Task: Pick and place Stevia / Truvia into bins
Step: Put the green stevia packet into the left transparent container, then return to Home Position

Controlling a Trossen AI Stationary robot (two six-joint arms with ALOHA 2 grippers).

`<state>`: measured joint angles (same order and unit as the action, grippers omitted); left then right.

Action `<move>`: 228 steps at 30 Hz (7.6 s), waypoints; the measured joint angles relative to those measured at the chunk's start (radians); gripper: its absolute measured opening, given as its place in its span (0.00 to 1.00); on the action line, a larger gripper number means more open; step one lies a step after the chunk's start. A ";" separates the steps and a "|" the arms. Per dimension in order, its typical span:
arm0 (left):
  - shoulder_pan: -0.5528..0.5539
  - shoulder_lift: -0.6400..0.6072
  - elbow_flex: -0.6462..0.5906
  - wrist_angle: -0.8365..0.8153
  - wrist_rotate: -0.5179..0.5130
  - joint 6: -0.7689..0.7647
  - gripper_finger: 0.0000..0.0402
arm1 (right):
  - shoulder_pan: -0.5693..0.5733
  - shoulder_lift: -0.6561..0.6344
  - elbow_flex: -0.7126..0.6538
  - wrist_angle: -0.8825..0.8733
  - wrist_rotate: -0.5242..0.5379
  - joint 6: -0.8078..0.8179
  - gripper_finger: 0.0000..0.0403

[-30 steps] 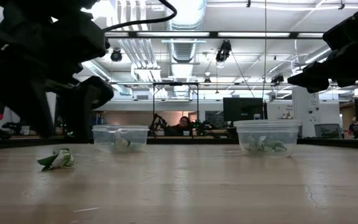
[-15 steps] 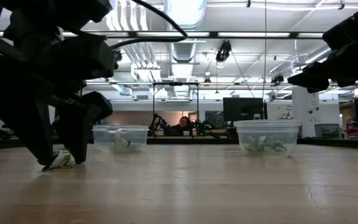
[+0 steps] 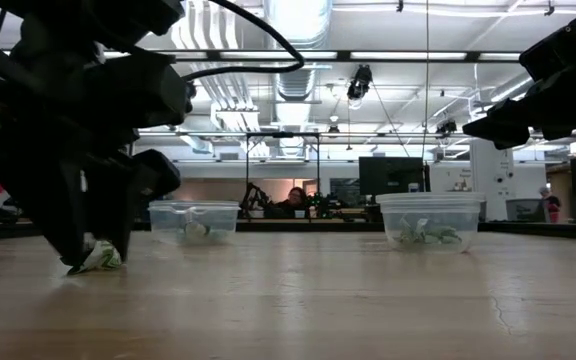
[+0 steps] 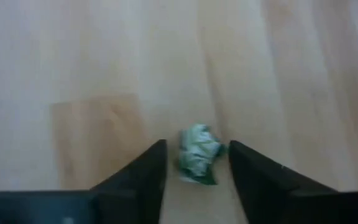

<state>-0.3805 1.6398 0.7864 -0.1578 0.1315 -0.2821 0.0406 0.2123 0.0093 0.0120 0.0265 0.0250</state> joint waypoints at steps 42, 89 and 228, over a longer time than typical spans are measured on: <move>0.015 -0.021 0.073 0.066 -1.034 0.060 0.00 | 0.000 0.000 0.000 0.000 0.000 -0.001 0.65; 0.022 -0.021 0.071 -0.187 -1.203 -0.044 0.14 | 0.000 0.000 0.000 0.000 0.000 -0.002 0.64; 0.348 -1.465 -0.779 0.186 -0.080 0.314 0.14 | 0.000 0.013 0.000 0.000 0.000 -0.001 0.64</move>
<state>-0.0322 0.1753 0.0071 0.0280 0.0517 0.0319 0.0410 0.2253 0.0093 0.0120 0.0269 0.0236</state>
